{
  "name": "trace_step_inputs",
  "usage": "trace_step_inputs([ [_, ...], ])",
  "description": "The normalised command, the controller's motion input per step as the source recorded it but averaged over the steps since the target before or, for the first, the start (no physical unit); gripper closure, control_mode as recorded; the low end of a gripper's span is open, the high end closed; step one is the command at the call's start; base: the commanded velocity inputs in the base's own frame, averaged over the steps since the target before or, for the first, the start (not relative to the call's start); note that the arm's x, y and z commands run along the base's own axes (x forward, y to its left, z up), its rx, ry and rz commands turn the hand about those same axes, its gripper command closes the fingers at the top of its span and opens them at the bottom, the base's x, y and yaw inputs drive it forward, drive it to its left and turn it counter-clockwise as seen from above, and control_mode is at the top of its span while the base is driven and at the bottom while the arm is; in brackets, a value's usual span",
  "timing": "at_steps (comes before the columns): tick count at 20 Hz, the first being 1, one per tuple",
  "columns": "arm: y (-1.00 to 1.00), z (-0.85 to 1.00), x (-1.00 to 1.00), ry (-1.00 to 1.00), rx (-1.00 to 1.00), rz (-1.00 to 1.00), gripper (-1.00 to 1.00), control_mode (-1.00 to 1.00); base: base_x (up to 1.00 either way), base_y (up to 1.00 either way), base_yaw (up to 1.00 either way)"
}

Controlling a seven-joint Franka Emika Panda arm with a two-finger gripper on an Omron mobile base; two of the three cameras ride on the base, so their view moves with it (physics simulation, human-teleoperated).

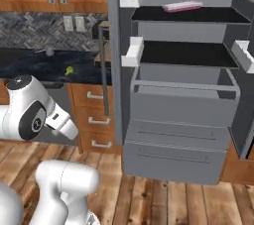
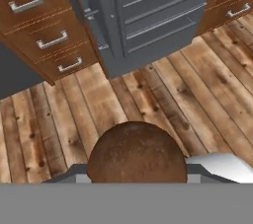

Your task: Place the broccoli and mushroom inside the fridge drawer. Close the drawer after placing the vegetables.

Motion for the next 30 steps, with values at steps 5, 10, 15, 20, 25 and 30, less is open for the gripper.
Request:
trace_step_inputs([
  [5,0.00,0.00,0.00,0.00,0.00,0.00,1.00,1.00,0.23,-1.00,0.05],
  [10,0.00,0.00,0.00,0.00,0.00,0.00,1.00,1.00,0.87,-0.99,0.15],
  [15,0.00,0.00,0.00,0.00,0.00,0.00,1.00,1.00,0.98,-0.75,0.17],
  [20,0.00,0.00,0.00,0.00,0.00,0.00,1.00,1.00,0.36,-0.16,0.16],
  [25,0.00,0.00,0.00,0.00,0.00,0.00,1.00,1.00,0.33,0.02,0.14],
  [30,0.00,0.00,0.00,0.00,0.00,0.00,1.00,1.00,0.45,0.00,0.09],
])
